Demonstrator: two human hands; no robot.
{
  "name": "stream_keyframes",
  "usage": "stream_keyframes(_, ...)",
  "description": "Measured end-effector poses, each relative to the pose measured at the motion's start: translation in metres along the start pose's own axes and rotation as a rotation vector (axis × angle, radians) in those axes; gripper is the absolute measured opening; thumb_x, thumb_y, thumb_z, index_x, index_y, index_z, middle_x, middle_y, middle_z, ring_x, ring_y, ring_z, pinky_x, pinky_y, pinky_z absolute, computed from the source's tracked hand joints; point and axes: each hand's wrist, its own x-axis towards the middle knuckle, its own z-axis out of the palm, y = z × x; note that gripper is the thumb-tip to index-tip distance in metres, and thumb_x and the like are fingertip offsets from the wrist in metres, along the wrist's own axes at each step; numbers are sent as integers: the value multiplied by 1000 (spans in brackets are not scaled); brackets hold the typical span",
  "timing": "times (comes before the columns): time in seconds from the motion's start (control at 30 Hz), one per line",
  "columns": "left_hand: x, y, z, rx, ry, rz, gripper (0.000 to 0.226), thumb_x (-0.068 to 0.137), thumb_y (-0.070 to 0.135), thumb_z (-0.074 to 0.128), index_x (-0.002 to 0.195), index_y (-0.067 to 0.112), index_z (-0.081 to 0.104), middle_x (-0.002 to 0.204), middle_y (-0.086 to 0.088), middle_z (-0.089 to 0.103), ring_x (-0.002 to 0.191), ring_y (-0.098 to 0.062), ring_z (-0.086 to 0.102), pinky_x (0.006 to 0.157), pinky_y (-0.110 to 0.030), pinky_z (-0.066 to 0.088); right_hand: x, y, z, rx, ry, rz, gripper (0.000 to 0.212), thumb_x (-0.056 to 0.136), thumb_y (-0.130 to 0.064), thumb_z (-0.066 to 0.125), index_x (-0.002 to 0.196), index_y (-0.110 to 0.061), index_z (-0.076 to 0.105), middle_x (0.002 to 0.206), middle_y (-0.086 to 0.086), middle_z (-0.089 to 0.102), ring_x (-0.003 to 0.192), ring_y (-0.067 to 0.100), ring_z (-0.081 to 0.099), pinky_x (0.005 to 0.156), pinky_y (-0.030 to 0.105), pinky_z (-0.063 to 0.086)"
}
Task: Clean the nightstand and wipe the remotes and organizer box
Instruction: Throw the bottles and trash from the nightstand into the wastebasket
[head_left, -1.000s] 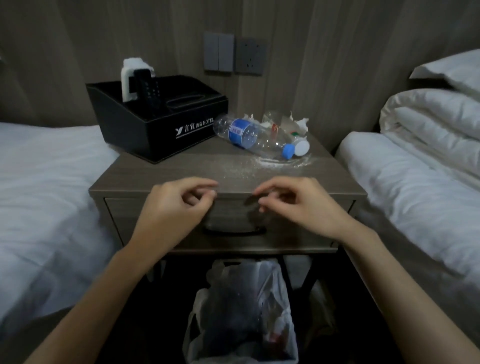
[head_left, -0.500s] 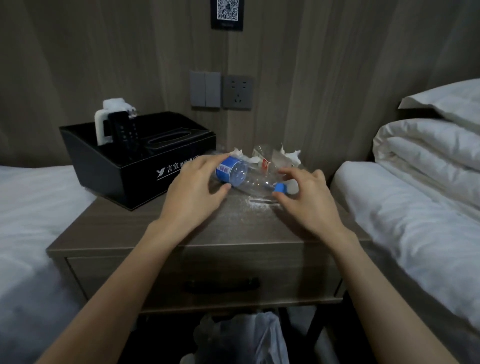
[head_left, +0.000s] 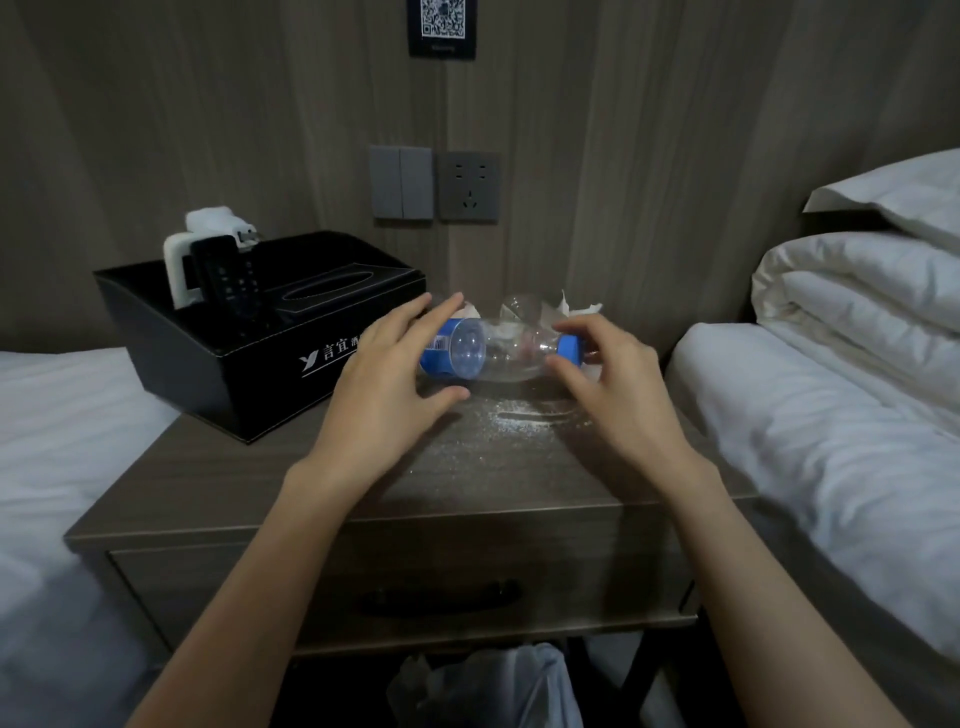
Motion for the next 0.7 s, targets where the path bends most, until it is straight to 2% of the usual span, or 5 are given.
stream_keyframes(0.13, -3, 10, -9, 73, 48, 37, 96, 73, 37, 80, 149, 43, 21, 158, 8, 24, 146, -18, 19, 119, -45, 19, 1, -23, -20, 233, 22, -18, 24, 90, -19, 67, 114, -19, 65, 106, -8, 66, 95, 0, 62, 80, 9, 47)
stream_keyframes(0.3, -20, 24, -30, 83, 73, 55, 93, 70, 44, 80, 146, 43, 27, 144, 9, 45, 135, -11, 36, 119, -44, 17, -4, -41, -37, 476, -21, 7, 25, 92, -16, 64, 116, -19, 66, 103, -2, 70, 88, 14, 69, 80, 23, 56)
stream_keyframes(0.4, -36, 26, -44, 95, 48, 53, 87, 68, 50, 77, 143, 45, 32, 134, 13, 52, 118, -2, 44, 103, -36, 40, -9, -51, -33, 596, -45, 27, 28, 91, -14, 64, 118, -15, 65, 105, 3, 70, 87, 15, 70, 81, 26, 57)
stream_keyframes(0.5, -52, 21, -58, 101, 65, -23, 83, 67, 56, 73, 140, 46, 33, 129, 14, 54, 115, -9, 52, 92, -35, 47, -14, -58, -25, 705, -102, 53, 36, 87, -27, 63, 123, -18, 62, 111, 2, 68, 95, 13, 68, 85, 30, 57)
stream_keyframes(0.7, -70, 1, -85, -328, 238, -288, 75, 55, 68, 68, 125, 56, 42, 102, 28, 57, 88, 6, 61, 76, -27, 54, -16, -52, -4, 367, -174, 73, 36, 92, -30, 63, 128, -30, 58, 122, -16, 61, 110, 0, 58, 96, 23, 49)
